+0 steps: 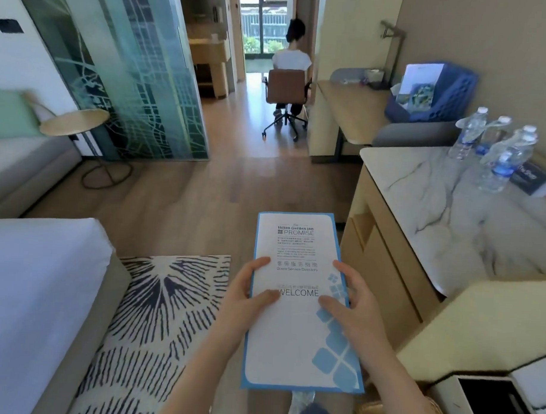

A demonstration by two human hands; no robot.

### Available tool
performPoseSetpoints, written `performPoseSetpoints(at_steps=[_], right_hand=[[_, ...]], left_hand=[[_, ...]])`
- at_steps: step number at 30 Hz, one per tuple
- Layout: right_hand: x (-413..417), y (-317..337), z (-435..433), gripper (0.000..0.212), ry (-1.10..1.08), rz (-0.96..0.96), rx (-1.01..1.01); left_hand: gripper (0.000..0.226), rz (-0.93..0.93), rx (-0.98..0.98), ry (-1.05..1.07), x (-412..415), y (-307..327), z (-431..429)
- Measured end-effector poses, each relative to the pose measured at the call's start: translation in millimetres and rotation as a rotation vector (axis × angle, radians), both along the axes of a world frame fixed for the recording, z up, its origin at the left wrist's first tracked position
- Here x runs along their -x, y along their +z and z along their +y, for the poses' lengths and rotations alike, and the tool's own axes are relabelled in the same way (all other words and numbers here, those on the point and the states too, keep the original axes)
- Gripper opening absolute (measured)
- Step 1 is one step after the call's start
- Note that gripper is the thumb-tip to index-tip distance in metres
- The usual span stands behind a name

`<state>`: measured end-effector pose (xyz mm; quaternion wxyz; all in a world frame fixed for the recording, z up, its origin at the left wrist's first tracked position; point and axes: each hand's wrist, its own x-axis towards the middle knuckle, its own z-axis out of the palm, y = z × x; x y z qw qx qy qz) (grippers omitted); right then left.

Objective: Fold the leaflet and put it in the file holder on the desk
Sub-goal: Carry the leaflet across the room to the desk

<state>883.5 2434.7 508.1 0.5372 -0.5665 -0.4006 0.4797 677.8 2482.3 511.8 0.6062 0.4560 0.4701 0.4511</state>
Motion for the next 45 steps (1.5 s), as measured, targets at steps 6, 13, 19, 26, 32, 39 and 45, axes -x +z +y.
performPoseSetpoints(at_steps=[6, 13, 19, 26, 32, 39, 45], right_hand=[[-47, -15, 173, 0.06, -0.009, 0.019, 0.004], [-109, 10, 349, 0.061, -0.008, -0.003, -0.017], [-139, -9, 470, 0.059, -0.11, 0.011, 0.027], [-161, -22, 629, 0.06, -0.237, -0.019, 0.013], [-183, 0, 749, 0.059, -0.4, 0.042, -0.046], [-238, -5, 842, 0.062, -0.603, 0.003, -0.023], [-306, -29, 922, 0.06, -0.718, -0.014, 0.009]], left_hand=[[0.051, 0.036, 0.004, 0.003, -48, -6, 169], [0.053, 0.023, -0.02, -0.051, -107, 18, 352], [0.054, 0.028, -0.005, -0.119, -145, 8, 488], [0.052, 0.008, -0.015, -0.269, -177, -6, 672], [0.054, 0.062, -0.053, -0.483, -215, 33, 827], [0.052, 0.121, -0.079, -0.645, -300, 33, 950], [0.049, 0.127, -0.026, -0.707, -385, 7, 1038]])
